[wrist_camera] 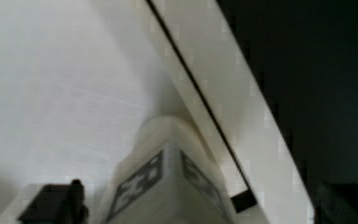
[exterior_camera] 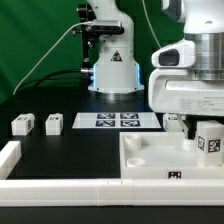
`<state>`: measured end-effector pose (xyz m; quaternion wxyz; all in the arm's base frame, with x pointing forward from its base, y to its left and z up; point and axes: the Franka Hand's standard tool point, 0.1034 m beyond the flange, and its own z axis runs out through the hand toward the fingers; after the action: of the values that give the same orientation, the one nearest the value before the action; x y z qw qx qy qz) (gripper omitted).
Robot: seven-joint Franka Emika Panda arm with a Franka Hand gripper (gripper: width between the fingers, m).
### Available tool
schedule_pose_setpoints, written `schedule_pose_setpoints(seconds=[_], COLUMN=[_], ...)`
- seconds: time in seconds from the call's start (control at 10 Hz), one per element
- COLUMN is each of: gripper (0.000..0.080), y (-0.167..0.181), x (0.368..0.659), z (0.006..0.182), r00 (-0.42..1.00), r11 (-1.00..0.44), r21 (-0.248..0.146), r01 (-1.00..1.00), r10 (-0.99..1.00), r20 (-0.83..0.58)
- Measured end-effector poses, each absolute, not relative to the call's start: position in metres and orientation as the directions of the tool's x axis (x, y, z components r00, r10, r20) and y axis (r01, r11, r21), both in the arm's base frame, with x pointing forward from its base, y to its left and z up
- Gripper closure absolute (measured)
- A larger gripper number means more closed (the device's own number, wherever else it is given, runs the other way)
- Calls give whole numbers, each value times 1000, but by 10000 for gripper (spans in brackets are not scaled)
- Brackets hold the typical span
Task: Assemble one leg
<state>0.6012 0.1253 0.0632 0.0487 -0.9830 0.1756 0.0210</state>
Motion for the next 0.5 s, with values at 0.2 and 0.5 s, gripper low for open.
schedule_pose_setpoints(seconds=[0.2, 0.5], gripper=[150, 150], y=[124, 121], x=[601, 602], z=[63, 63], r00=[988, 991], r11=[-984, -987], r21=[-97, -96], r01=[-151, 132], r10=[-148, 134], r20=[-39, -11])
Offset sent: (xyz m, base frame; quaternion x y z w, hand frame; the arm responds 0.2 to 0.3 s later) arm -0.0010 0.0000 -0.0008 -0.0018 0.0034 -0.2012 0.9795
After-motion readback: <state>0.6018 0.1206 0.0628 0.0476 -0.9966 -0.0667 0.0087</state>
